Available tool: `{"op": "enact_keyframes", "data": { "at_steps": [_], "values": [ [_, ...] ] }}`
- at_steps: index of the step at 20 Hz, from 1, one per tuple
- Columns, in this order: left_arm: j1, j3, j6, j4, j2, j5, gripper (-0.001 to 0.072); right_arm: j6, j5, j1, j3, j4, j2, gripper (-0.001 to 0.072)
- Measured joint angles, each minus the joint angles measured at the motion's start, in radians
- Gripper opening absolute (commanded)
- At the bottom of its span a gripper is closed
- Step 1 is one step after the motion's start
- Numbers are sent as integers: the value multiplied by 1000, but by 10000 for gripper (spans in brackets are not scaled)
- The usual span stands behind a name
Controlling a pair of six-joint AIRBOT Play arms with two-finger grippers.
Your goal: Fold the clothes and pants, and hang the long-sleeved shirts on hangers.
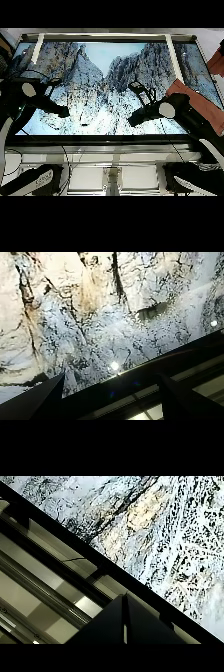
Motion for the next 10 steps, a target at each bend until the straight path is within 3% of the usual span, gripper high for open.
{"op": "enact_keyframes", "data": {
  "at_steps": [2, 4, 6, 10],
  "values": [
    [0, 0, 1, -8, -3, 7, 637, 0, -8, 0, 0, 4, 0, 25],
    [0, 0, 8, 76, -19, 31, 634, 0, -19, 0, 0, 6, 0, 26],
    [6, 0, -45, 283, -50, 52, 637, 0, -32, 0, 0, 7, 0, 26],
    [76, 0, -245, 749, -134, 76, 636, 0, -48, 0, 0, 8, -6, 26]
  ]
}}
